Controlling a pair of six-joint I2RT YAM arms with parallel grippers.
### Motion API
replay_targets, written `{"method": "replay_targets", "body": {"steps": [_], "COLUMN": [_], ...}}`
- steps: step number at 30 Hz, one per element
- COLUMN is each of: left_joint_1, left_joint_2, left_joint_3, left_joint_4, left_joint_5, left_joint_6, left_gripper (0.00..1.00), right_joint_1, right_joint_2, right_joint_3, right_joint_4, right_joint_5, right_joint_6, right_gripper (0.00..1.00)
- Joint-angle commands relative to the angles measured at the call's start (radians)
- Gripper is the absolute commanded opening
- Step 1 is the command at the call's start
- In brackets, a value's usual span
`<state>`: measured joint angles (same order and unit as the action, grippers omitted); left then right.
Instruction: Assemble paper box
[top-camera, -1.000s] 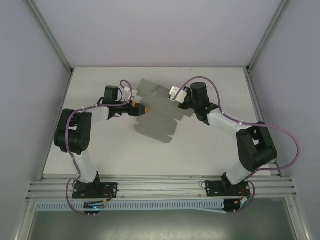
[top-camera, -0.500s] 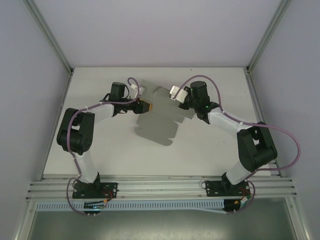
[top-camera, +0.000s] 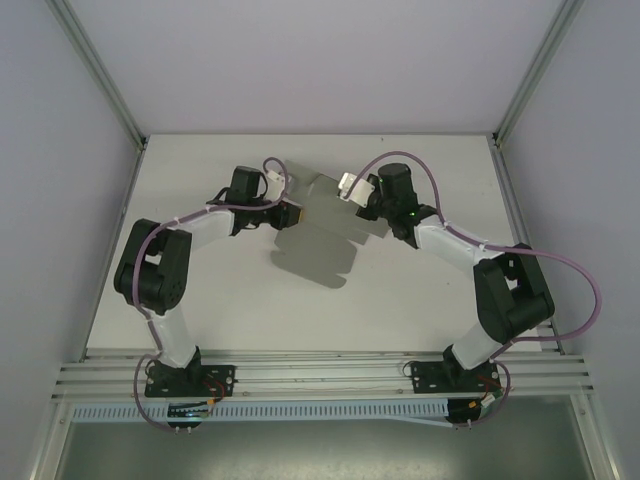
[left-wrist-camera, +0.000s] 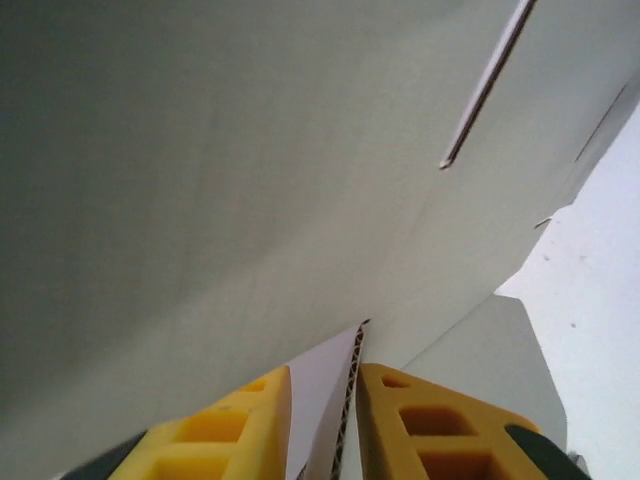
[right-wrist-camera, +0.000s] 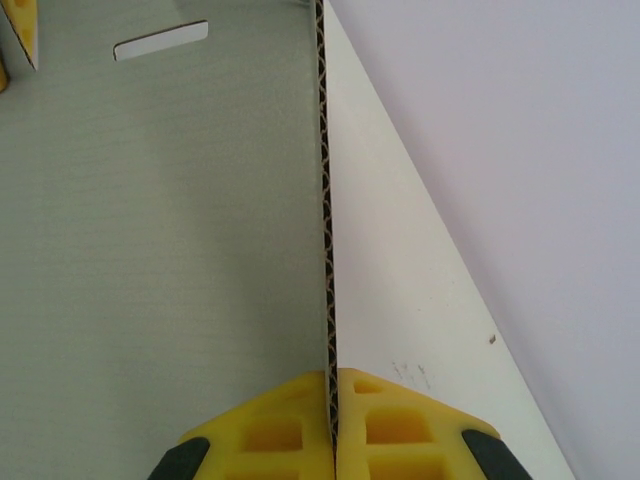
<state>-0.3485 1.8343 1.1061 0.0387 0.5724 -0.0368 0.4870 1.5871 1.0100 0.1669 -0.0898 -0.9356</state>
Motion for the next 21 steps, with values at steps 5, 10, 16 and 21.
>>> {"method": "replay_targets", "body": {"steps": [5, 10, 16, 21], "left_joint_1": [-0.058, -0.116, -0.168, -0.178], "left_joint_2": [-0.109, -0.072, 0.001, 0.071], "left_joint_3": [-0.032, 0.093, 0.196, 0.259], "left_joint_4": [-0.033, -0.177, -0.28, -0.364], "left_joint_5": [-0.174, -0.25, -0.347, -0.431], "left_joint_6": [-0.069, -0.096, -0.135, -0.163], "left_gripper": [0.06, 0.03, 0.1, 0.12], "right_joint_1": [0.038, 0.062, 0.104, 0.117], "right_joint_2": [0.025, 0.023, 0.017, -0.002], "right_joint_3": [0.039, 0.032, 0.003, -0.014], "right_joint_4": [0.009, 0.028, 0.054, 0.054], "right_joint_5": [0.06, 0.084, 0.146, 0.154], "right_joint_6": [0.029, 0.05, 0.009, 0.018], "right_gripper": [0.0, 0.0, 0.0, 0.0]}}
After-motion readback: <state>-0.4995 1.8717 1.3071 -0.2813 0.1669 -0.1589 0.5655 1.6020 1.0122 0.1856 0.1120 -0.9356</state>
